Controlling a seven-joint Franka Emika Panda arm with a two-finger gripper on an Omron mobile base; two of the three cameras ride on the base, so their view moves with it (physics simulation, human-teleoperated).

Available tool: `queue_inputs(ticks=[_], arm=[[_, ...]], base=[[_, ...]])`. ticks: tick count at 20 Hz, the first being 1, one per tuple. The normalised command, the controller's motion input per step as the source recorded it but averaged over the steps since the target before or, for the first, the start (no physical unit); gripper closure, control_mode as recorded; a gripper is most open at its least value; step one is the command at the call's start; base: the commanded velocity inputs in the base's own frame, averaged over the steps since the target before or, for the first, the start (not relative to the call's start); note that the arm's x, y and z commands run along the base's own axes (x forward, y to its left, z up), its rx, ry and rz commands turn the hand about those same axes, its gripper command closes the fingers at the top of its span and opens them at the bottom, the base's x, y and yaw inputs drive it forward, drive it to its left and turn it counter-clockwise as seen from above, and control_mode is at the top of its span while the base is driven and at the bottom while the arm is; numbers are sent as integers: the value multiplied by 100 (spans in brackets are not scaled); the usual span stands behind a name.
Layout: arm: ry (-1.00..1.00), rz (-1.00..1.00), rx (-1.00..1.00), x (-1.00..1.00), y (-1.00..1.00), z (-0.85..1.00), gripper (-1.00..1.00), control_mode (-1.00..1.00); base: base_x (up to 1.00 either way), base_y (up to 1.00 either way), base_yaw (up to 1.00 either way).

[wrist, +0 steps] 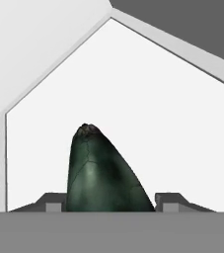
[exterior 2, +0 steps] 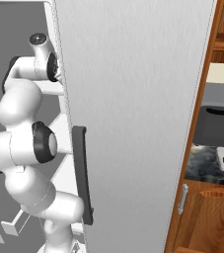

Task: Take the eggplant and sweet potato out of the freezer and place them in the tupperware container on the counter. Then put the tupperware containing the vegetables back in the freezer.

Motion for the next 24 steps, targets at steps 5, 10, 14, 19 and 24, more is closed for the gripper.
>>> queue_inputs(ticks=[5,10,14,19,24], arm=[[-2,3,0,-97,-35,30,100,-100],[-1,7,0,-100,-32,42,100,-100],[0,10,0,-100,-11,30,100,-100],[0,7,-1,-100,-23,6,100,-100],[0,5,-9,-100,-22,0,100,-100]], base=[[0,0,0],[0,0,0],[0,0,0],[0,0,0],[0,0,0]])
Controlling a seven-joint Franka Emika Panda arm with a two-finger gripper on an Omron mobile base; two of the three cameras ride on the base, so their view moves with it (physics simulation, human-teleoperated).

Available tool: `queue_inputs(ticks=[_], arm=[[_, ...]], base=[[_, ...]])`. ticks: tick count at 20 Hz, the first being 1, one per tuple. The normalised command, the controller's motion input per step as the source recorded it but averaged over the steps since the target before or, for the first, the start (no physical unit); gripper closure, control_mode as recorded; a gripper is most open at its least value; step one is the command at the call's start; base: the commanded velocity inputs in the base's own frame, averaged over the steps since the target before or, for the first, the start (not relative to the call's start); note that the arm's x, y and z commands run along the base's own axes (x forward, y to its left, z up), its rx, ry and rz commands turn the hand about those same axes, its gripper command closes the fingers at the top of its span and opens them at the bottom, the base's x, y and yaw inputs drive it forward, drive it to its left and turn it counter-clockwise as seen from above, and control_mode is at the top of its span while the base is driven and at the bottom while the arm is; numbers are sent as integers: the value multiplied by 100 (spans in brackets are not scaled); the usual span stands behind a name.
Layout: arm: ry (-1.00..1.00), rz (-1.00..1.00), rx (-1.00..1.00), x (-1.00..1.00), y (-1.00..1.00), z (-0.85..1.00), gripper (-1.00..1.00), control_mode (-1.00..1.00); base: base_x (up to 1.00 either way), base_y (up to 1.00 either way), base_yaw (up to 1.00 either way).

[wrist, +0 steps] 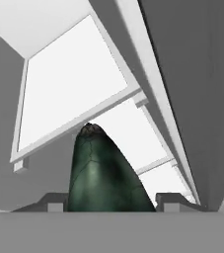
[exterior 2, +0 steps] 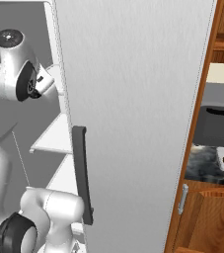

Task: Take the eggplant and sweet potato out of the freezer and place them in the tupperware container on the counter. Then put the tupperware containing the vegetables back in the freezer.

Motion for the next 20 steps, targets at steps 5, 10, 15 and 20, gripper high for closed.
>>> queue_inputs(ticks=[5,10,15,20], arm=[[2,4,-17,-100,-29,0,100,-100],[7,4,-12,-64,-46,-3,100,-100],[4,1,-1,-31,-32,-26,100,-100],[0,0,0,-19,-11,-6,100,100]], base=[[0,0,0],[0,0,0],[0,0,0],[-55,-38,-2]])
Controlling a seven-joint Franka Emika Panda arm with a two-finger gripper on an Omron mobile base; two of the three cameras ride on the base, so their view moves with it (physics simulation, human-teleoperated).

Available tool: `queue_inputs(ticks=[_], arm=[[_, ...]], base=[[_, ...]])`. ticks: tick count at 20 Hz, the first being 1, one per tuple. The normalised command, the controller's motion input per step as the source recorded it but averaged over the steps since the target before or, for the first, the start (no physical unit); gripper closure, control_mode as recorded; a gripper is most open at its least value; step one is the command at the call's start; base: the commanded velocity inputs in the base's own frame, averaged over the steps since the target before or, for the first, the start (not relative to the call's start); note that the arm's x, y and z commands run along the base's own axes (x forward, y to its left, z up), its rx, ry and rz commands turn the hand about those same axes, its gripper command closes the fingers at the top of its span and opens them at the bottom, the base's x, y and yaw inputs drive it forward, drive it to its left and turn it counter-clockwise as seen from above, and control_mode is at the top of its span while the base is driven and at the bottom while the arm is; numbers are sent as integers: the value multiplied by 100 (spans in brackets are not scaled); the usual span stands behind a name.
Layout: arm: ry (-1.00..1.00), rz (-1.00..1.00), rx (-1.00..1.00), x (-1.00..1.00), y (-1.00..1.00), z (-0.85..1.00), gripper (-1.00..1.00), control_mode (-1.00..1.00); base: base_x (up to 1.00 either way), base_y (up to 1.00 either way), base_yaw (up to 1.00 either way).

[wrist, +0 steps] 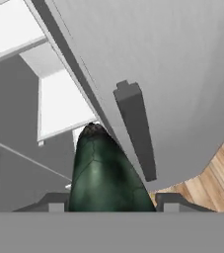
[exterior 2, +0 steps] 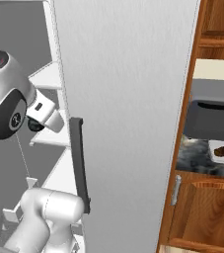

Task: Take the eggplant and sweet potato out of the freezer and place them in the tupperware container on the counter. Then put the tupperware containing the vegetables back in the freezer.

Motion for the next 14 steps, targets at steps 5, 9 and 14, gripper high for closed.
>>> queue_inputs(ticks=[5,9,14], arm=[[0,0,0,0,0,0,100,100],[0,0,0,0,0,0,100,100],[0,0,0,0,0,0,100,100]], base=[[-33,-100,-1],[13,-100,0],[40,-100,1]])
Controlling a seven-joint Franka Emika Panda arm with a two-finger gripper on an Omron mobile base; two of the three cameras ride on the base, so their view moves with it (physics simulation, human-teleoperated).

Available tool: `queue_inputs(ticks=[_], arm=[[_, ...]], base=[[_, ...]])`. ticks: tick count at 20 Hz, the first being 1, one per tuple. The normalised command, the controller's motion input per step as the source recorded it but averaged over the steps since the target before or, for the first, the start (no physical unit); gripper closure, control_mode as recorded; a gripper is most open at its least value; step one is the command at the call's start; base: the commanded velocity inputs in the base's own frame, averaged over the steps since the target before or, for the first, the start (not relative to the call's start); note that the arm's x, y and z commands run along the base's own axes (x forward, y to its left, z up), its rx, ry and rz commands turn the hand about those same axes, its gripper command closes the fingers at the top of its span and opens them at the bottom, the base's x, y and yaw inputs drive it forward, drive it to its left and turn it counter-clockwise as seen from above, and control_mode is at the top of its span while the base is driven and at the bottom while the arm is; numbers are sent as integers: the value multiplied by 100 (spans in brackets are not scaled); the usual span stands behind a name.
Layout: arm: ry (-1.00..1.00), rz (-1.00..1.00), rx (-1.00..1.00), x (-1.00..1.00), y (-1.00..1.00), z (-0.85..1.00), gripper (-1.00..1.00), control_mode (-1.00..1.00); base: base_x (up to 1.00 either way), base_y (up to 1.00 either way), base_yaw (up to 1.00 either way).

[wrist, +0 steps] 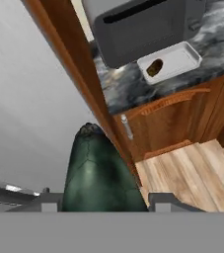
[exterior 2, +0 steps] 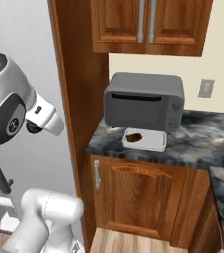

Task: Take the eggplant and sweet potato out of the freezer and place them in the tupperware container on the counter. Then put the tupperware containing the vegetables back in the freezer.

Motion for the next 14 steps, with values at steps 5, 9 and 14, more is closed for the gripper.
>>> queue_inputs(ticks=[5,9,14], arm=[[0,0,0,0,0,0,100,100],[0,0,0,0,0,0,100,100],[5,-3,0,16,-1,-52,100,-100]], base=[[75,-99,0],[70,-79,-5],[6,-13,-4]])
